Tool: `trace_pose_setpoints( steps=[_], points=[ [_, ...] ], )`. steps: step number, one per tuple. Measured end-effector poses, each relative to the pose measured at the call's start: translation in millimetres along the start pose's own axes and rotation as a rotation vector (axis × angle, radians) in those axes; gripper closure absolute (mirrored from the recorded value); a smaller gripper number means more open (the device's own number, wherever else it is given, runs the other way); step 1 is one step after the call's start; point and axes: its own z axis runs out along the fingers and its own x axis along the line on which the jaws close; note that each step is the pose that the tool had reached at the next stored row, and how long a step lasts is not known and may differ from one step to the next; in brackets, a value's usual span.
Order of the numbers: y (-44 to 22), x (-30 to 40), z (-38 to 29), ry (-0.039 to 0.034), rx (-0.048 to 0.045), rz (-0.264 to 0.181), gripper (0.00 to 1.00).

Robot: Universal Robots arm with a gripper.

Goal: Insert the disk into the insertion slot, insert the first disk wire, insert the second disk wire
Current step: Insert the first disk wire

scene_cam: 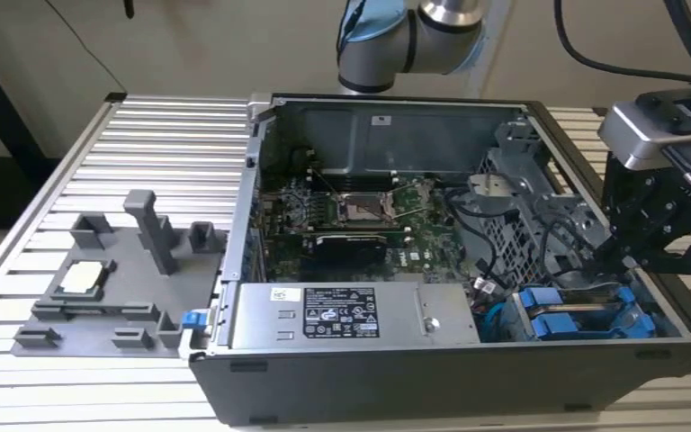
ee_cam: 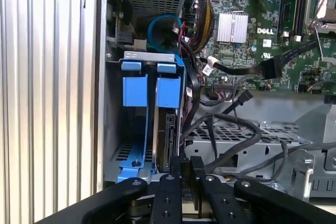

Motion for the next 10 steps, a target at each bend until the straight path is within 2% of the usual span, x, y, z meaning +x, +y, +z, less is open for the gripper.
trace_pose_setpoints(
  steps=[10],
  points=[
    [0.8,3.1,5.3,0.0025,0.0005,0.001,0.81]
  ],
)
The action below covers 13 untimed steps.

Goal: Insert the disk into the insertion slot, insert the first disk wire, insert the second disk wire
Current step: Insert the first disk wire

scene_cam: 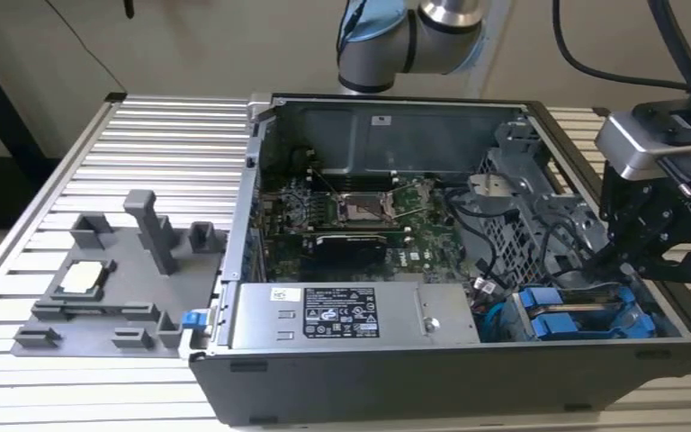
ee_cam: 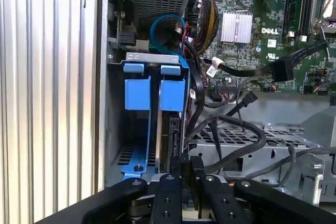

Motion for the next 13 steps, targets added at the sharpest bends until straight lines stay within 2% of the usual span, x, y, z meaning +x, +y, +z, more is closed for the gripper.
trace_pose_setpoints(
  steps=[4,9,13],
  points=[
    [0.0,0.0,0.5,0.0001,0.0006,0.000,0.81],
    [0.2,1.9,3.1,0.0008,0.0134,-0.001,0.81],
    [0.5,2.9,6.6,0.0019,0.0137,-0.001,0.81]
  ],
)
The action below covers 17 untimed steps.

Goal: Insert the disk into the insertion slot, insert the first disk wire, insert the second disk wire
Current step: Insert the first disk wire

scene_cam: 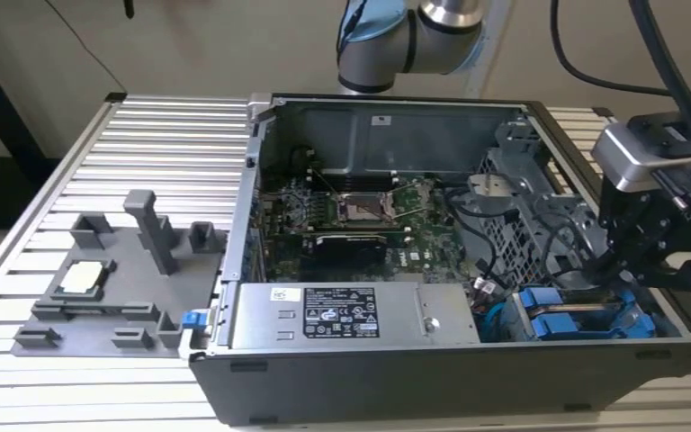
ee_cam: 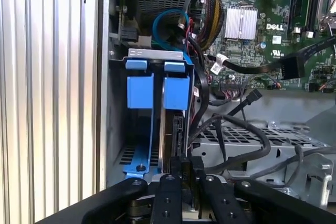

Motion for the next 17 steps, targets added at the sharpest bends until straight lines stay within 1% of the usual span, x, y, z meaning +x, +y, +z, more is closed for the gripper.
trace_pose_setpoints(
  steps=[6,17],
  points=[
    [0.5,0.2,4.2,0.0044,-0.0002,0.000,0.81],
    [2.3,0.6,8.3,0.0061,0.0005,0.015,0.81]
  ],
)
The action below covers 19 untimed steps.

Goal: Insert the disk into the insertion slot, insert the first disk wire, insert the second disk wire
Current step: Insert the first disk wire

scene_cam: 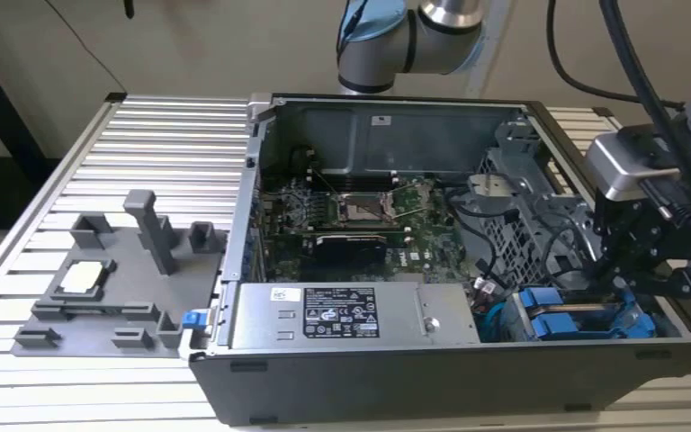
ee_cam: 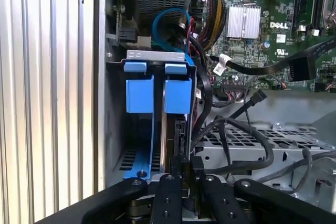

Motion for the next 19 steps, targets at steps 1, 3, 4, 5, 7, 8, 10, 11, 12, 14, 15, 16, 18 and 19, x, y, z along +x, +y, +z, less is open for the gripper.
trace_pose_setpoints(
  steps=[1,3,4,5,7,8,10,11,12,14,15,16,18,19],
  points=[
    [0.1,0.2,0.2,0.0001,0.0001,0.002,0.81],
    [0.1,0.3,0.6,0.0003,0.0003,0.004,0.81],
    [0.1,0.5,0.9,0.0001,0.0003,0.006,0.81],
    [0.1,1.0,1.0,0.0003,0.0004,0.007,0.81],
    [0.1,1.4,1.1,0.0005,0.0005,0.011,0.81],
    [0.1,1.4,1.2,0.0007,0.0006,0.012,0.81],
    [0.2,1.5,1.9,0.0006,0.0008,0.013,0.81],
    [0.2,1.5,2.2,0.0006,0.0008,0.013,0.81],
    [0.2,1.5,2.2,0.0008,0.0008,0.013,0.81],
    [0.3,1.4,2.6,0.0007,0.0008,0.013,0.81],
    [0.3,1.4,3.2,0.0006,0.0008,0.013,0.81],
    [0.4,1.5,4.4,0.0007,0.0008,0.013,0.81],
    [0.5,1.6,7.0,0.0011,0.0008,0.013,0.81],
    [0.6,1.7,7.6,0.0018,0.0007,0.013,0.81]
  ],
)
